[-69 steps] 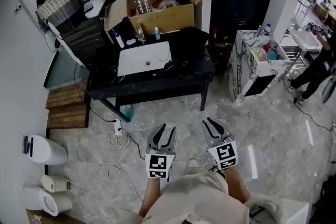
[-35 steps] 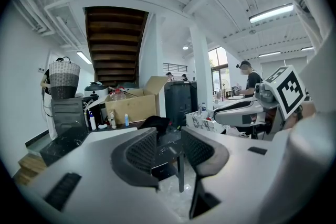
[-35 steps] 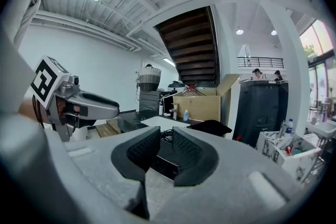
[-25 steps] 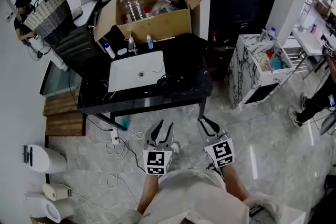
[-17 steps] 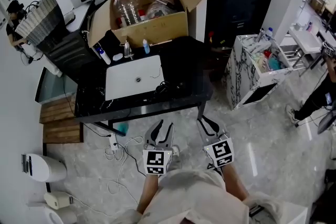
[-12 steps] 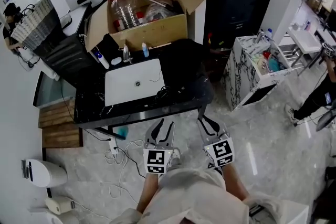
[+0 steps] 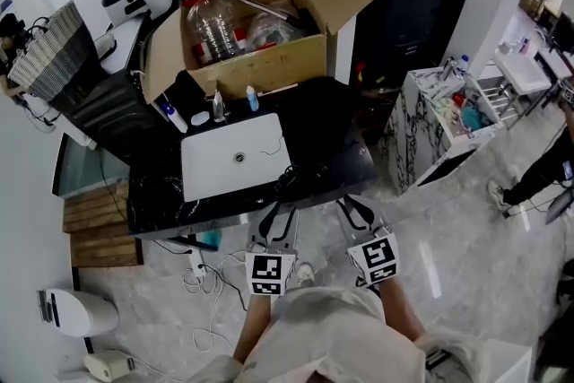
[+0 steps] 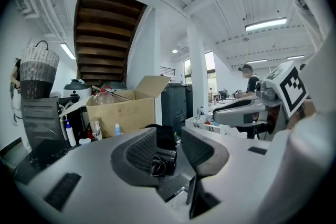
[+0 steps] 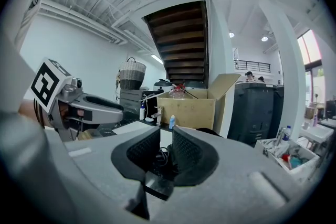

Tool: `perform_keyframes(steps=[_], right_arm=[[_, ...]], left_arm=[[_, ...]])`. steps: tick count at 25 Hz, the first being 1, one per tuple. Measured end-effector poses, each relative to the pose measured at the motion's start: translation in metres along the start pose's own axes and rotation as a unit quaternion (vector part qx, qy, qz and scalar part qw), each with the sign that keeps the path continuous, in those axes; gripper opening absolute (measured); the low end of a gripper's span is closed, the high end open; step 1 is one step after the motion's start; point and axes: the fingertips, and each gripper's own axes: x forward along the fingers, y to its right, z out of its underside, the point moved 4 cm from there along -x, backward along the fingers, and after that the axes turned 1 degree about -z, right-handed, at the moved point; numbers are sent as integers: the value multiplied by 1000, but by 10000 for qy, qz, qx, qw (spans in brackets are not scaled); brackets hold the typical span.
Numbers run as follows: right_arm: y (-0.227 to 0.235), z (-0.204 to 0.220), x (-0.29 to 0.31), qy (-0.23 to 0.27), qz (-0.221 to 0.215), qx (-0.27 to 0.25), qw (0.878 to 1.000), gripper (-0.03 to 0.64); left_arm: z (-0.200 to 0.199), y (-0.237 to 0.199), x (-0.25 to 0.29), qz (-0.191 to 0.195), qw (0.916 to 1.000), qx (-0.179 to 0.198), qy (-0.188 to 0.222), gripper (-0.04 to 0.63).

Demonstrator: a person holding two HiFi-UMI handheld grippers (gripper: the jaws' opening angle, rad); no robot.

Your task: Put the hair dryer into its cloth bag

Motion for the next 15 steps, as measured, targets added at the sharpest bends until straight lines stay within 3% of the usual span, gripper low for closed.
perform_keyframes(steps=[15], right_arm=[[-3, -13, 56, -173, 264, -76, 9995, 60]], left_arm=[[1, -56, 33, 244, 9996, -107, 23, 145]])
